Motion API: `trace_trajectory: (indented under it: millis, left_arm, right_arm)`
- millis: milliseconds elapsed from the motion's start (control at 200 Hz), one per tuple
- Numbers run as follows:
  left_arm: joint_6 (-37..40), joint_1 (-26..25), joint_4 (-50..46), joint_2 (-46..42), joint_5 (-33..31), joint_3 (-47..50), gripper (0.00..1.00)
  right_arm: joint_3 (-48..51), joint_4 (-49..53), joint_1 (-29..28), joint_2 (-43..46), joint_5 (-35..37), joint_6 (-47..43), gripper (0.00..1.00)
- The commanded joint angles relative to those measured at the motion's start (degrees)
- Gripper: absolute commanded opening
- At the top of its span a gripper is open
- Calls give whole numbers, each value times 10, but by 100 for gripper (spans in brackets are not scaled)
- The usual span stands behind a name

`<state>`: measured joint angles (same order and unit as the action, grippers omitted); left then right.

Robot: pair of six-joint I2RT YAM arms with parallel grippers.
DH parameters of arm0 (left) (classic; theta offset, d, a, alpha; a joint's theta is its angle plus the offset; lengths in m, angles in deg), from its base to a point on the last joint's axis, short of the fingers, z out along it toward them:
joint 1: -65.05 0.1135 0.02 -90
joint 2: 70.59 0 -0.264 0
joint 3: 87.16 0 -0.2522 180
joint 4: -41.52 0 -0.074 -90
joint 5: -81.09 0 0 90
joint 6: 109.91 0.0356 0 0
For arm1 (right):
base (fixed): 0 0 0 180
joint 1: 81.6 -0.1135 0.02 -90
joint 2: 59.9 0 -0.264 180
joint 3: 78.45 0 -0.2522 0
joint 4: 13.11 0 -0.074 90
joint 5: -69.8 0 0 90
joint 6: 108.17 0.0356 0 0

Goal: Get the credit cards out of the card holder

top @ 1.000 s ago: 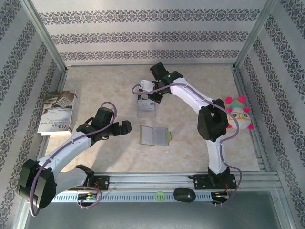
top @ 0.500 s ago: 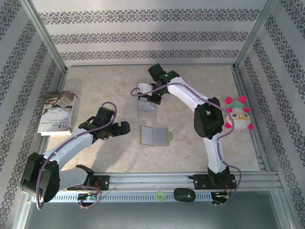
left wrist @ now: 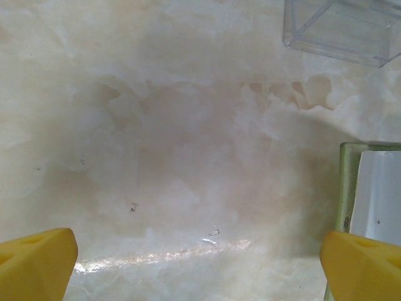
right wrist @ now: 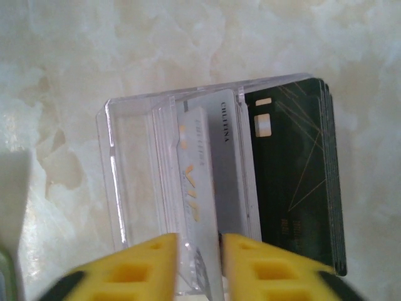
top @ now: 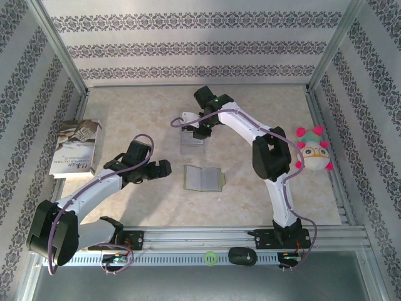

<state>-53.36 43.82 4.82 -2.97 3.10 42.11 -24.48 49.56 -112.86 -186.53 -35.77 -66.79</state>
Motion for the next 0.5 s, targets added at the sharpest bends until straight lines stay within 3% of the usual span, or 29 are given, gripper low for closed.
trace_trajectory:
  millis: [0,175,260,280,285,290,310,375,495]
  left_arm:
    - [-2,9,11,-10,11,9,99]
    - [10,8,29,-42,-28,-5,99]
    - [19,11,52,-52,-63,-21,99]
    - [20,11,59,-54,-71,-23,99]
    - [20,12,61,-55,-73,-24,99]
    - [20,12,63,-55,-75,-24,99]
    - [21,13,70,-56,-81,-26,99]
    - [22,17,97,-57,-102,-30,99]
    - [24,25,136,-57,-131,-27,99]
  right_arm:
    - [11,-63,-5,20,-23,34,46]
    - [122,-218,-17,131,-38,109,57]
    - [216,-324,-20,207,-57,188,64]
    - [240,-349,-21,228,-57,208,69]
    - [248,-359,-21,232,-57,214,75]
    - [262,-375,-21,242,-58,225,90]
    - [292,-406,-22,259,-56,247,98]
    - [380,-505,-23,321,-31,319,98]
    - [537,-666,-28,431,84,448,98]
